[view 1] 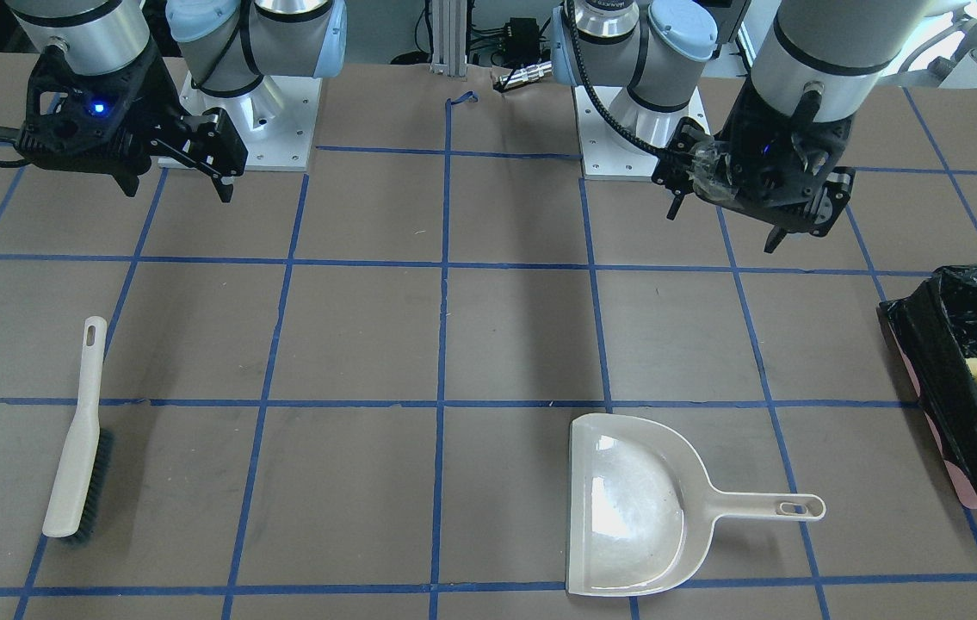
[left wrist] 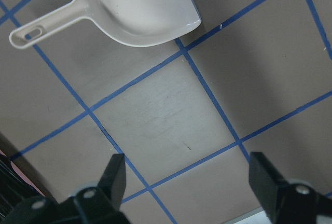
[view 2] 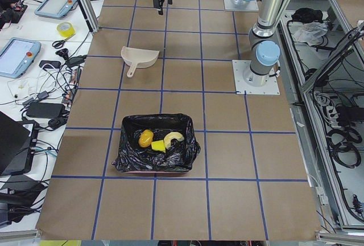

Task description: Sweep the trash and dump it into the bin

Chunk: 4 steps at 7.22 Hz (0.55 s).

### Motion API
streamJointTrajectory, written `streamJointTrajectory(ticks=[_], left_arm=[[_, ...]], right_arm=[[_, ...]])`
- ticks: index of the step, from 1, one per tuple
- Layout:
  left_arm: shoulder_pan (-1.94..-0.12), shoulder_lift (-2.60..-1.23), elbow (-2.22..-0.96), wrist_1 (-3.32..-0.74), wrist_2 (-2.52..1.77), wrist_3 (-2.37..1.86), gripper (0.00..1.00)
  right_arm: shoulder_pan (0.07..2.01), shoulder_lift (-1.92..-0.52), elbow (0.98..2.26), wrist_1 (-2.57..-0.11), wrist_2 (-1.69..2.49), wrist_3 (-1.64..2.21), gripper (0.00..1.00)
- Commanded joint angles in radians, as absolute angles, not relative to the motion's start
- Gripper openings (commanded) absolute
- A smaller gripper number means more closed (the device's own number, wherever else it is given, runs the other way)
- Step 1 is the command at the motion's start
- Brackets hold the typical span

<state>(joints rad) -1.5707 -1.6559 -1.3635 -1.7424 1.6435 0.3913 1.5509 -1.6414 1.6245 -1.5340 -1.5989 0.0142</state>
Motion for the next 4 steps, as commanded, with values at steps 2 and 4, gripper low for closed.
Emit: streamJointTrajectory(ticks=[2,4], left_arm=[[-1.566,-1.606,-1.426,-1.619,1.641,0.259,1.00],[-1.568,-1.591,-1.454,-1.611,1.651,0.267,1.00]], right_arm=[[1.551,-1.641,1.624,-1.534,-1.598,0.015,1.00],[1.551,-1.641,1.624,-1.534,-1.598,0.015,1.00]])
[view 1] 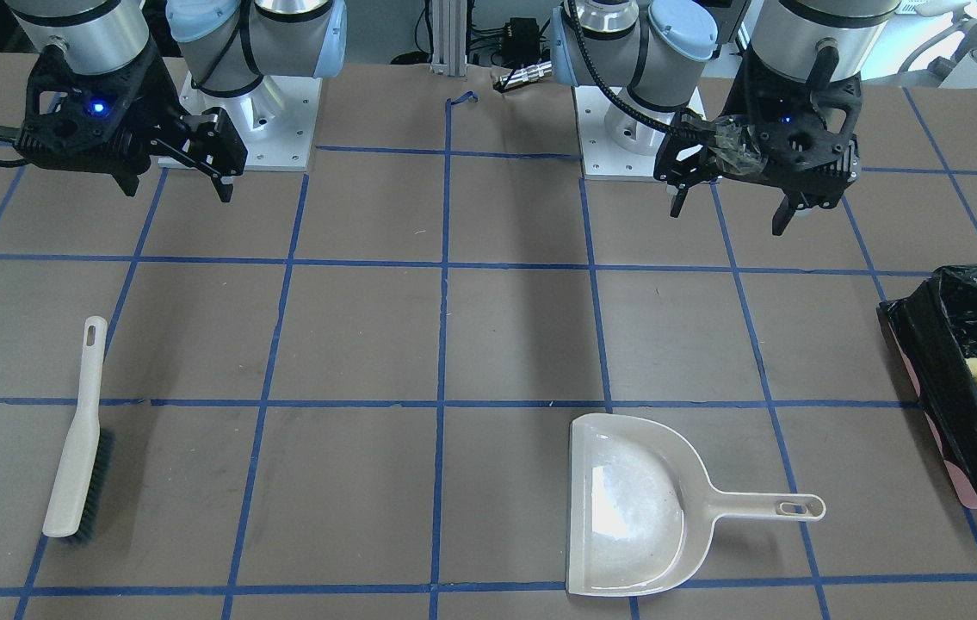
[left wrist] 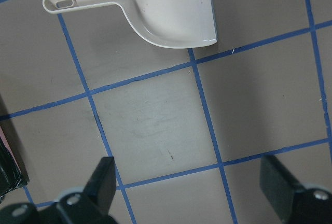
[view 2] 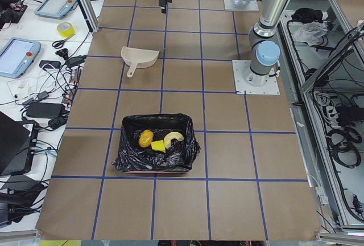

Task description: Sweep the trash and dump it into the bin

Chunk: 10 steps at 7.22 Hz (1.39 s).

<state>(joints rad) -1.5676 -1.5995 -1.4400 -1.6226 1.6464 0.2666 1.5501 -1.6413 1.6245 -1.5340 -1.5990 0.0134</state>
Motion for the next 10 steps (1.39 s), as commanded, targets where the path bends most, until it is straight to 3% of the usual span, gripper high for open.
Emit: streamJointTrajectory(ticks=[1,10], left_arm=[[-1.568,-1.592,-1.460,-1.608,1.649,0.267,1.00],[-1.552,-1.575,-1.512,-1.572,1.592,0.107,1.00]], right_arm=[[1.549,-1.640,1.624,-1.535,-1.598,0.014,1.00],[1.549,-1.640,1.624,-1.534,-1.598,0.014,1.00]])
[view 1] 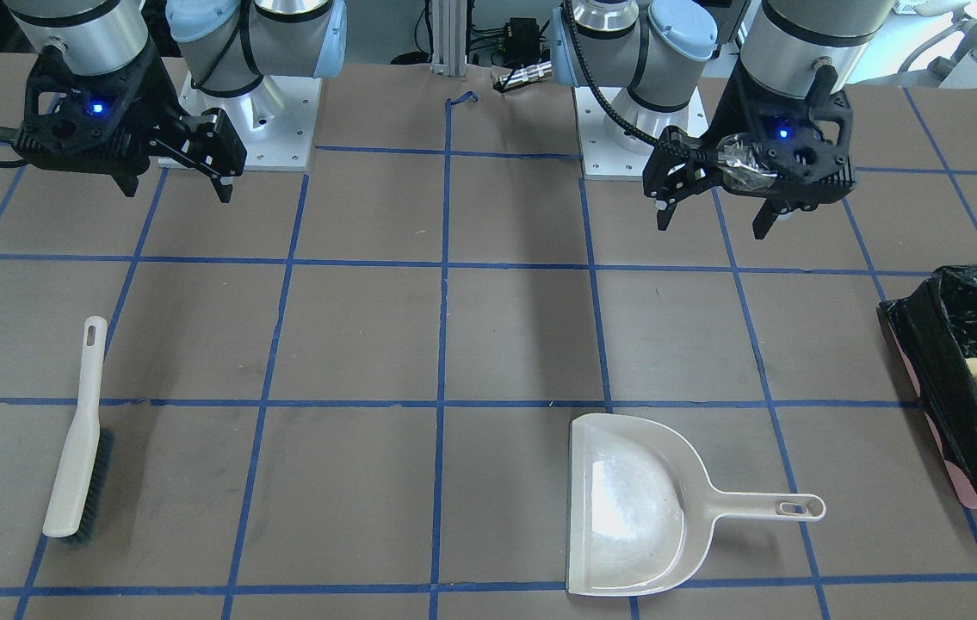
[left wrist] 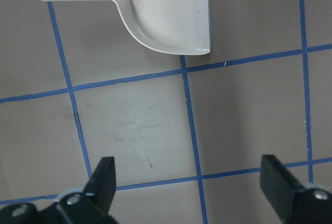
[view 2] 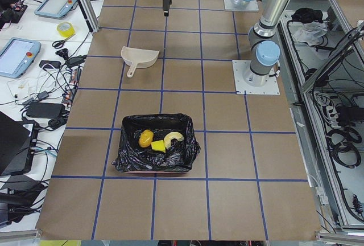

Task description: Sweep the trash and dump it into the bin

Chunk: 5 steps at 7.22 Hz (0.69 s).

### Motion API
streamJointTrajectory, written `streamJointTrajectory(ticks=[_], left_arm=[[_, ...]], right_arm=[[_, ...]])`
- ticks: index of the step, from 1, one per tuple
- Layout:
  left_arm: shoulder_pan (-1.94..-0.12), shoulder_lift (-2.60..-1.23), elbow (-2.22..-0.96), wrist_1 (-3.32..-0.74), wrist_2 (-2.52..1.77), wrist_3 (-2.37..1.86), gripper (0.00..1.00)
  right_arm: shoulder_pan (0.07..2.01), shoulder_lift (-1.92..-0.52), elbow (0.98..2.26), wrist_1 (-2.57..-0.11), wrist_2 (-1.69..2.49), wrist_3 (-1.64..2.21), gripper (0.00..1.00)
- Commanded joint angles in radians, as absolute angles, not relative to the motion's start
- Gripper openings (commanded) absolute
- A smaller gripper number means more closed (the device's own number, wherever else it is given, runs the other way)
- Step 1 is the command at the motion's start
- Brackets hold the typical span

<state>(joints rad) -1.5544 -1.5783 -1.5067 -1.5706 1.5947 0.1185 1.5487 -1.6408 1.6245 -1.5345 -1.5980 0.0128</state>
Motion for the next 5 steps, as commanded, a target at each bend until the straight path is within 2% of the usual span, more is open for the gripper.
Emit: streamJointTrajectory(ticks=[1,5], left_arm=[[-1.552,-1.574,-1.514,-1.572,1.588,0.106,1.00],[-1.552,-1.562,-1.520,-1.566,1.586,-0.033,1.00]], right_arm=[[1.549,-1.641,1.624,-1.534,-1.598,0.012,1.00],[1.549,-1.641,1.624,-1.534,-1.598,0.017,1.00]])
